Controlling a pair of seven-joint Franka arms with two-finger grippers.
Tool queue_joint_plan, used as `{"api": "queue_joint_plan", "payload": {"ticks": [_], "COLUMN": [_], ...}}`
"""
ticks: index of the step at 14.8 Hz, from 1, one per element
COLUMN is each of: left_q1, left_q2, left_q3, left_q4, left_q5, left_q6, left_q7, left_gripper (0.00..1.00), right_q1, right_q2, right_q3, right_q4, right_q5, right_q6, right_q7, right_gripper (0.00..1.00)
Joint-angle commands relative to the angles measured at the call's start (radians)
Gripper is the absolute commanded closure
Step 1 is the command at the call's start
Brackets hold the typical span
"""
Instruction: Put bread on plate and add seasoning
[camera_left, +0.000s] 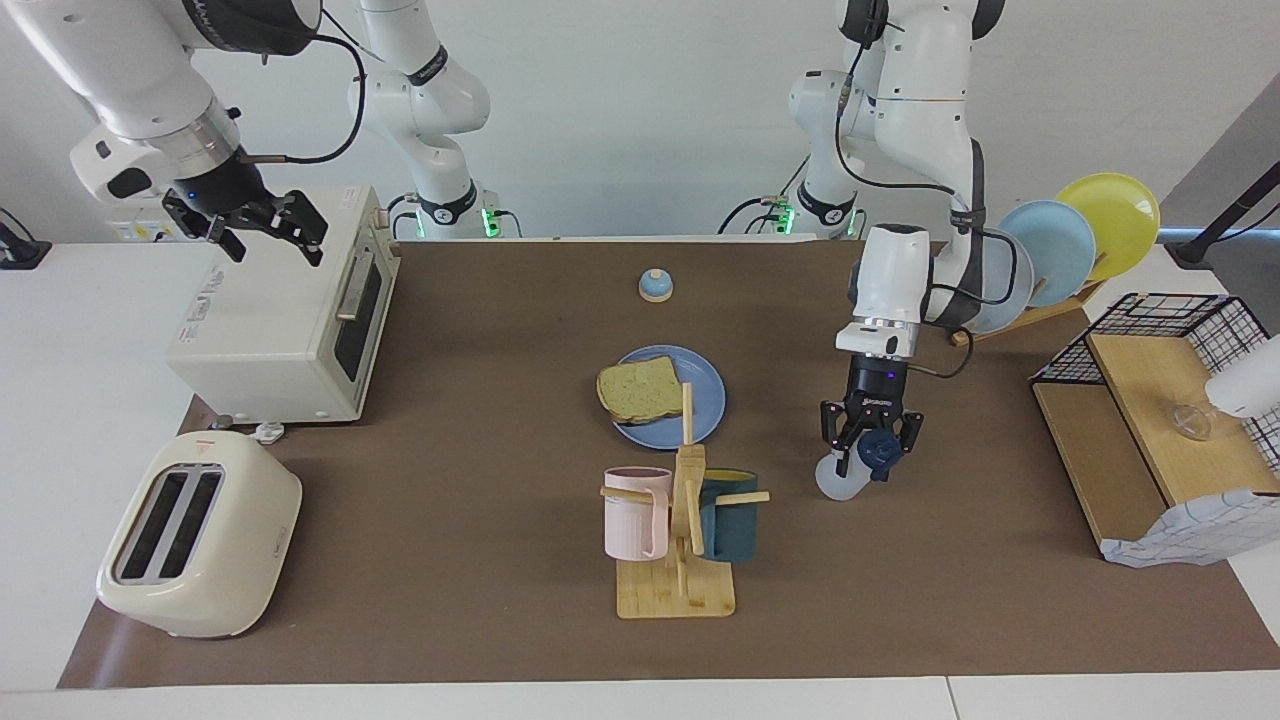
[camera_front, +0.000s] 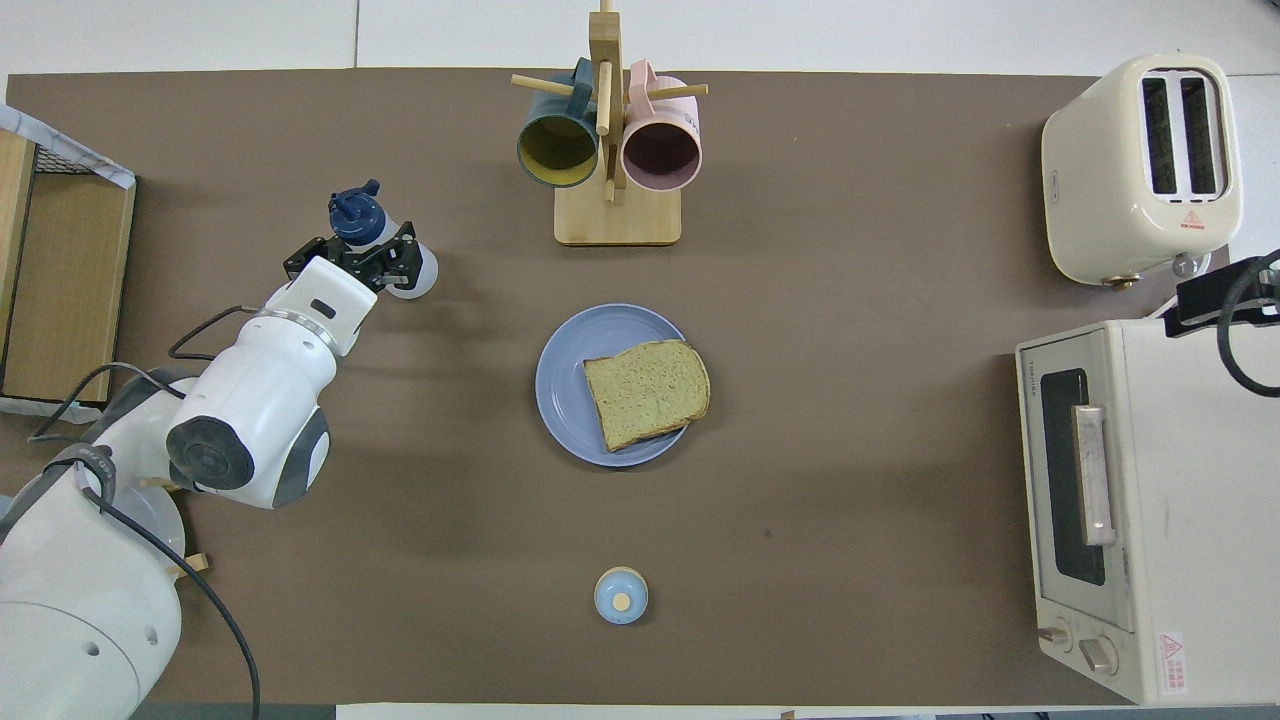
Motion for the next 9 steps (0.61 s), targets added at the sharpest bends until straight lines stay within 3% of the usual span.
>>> {"api": "queue_joint_plan", "payload": {"ticks": [1,7,9], "left_q1": [0.004,0.017,0.020], "left_q2": [0.003,-0.010,-0.020], "left_q3": [0.001,0.001,0.001], "left_q4": [-0.009,-0.026,-0.040], "left_q5": [0.004,0.011,0.013], "left_q6": [0.021,0.021,0.021], "left_q7": [0.014,0.014,0.014], "left_gripper": [0.31,0.00,0.00], "right_q1": [-0.010,-0.010,-0.010], "right_q2": [-0.021,-0.021,-0.021], "right_q3": [0.008,0.008,0.008], "right_q4": [-0.029,-0.029,-0.029], "right_q5": [-0.006,-0.006,-0.006], "right_q6": [0.019,0.019,0.020], "right_q7": [-0.019,-0.019,-0.019], "right_gripper": [0.00,0.00,0.00]}}
